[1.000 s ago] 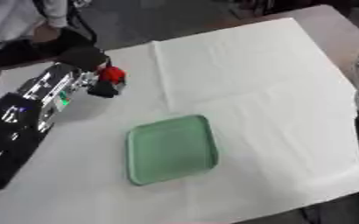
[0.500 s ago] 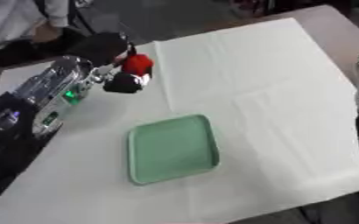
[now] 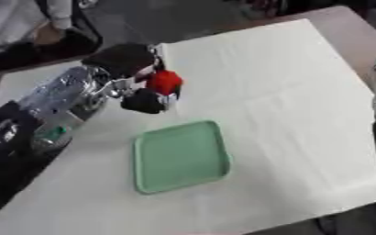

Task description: Pick up objects on the table and place them in the box.

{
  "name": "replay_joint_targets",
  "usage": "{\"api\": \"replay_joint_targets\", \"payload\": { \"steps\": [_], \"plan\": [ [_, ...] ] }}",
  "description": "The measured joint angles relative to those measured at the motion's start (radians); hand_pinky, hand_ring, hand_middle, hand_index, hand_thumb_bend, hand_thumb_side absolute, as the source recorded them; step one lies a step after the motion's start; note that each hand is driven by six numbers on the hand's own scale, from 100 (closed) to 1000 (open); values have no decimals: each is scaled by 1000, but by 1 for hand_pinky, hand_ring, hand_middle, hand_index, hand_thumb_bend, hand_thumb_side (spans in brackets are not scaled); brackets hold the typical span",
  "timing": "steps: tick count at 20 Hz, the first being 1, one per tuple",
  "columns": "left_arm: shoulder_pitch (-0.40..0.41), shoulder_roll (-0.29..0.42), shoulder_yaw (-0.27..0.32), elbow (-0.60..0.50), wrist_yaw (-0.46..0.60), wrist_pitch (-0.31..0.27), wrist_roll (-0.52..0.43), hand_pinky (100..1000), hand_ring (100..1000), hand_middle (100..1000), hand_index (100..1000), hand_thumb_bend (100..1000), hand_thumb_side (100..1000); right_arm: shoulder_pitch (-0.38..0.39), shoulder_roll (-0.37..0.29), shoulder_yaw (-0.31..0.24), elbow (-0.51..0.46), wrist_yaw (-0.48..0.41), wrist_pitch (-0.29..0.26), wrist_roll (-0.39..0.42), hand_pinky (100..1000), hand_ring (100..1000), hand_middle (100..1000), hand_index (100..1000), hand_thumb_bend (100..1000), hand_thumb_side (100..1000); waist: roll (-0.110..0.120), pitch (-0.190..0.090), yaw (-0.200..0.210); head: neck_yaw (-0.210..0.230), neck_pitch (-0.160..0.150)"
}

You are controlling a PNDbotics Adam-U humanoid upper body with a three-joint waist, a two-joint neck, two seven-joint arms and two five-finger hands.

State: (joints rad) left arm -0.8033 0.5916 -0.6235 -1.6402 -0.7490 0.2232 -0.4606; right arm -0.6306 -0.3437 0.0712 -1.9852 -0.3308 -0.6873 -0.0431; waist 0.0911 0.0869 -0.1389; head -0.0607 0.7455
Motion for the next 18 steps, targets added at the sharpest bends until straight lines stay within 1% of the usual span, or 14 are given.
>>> {"api": "replay_joint_targets", "payload": {
  "steps": [4,9,14,18],
  "plan": [
    [-2,15,-32,-13,39,1,-32,100,100,100,367,100,654,0,0,0,0,0,0,0,210,364,418,476,100,504,0,0,0,0,0],
    [-2,27,-62,-14,62,-8,-41,100,100,100,368,100,656,0,0,0,0,0,0,0,210,365,419,476,100,503,1,0,0,0,0],
    [-2,27,-82,-21,97,-36,-34,100,100,100,369,100,659,0,0,0,0,0,-3,-1,209,365,420,476,100,512,1,0,-1,0,0],
    [-2,27,-98,-26,123,-58,-29,100,100,100,367,100,660,0,0,-1,0,0,-4,-6,209,366,421,476,100,502,1,0,-4,-1,-1]
  ]
}}
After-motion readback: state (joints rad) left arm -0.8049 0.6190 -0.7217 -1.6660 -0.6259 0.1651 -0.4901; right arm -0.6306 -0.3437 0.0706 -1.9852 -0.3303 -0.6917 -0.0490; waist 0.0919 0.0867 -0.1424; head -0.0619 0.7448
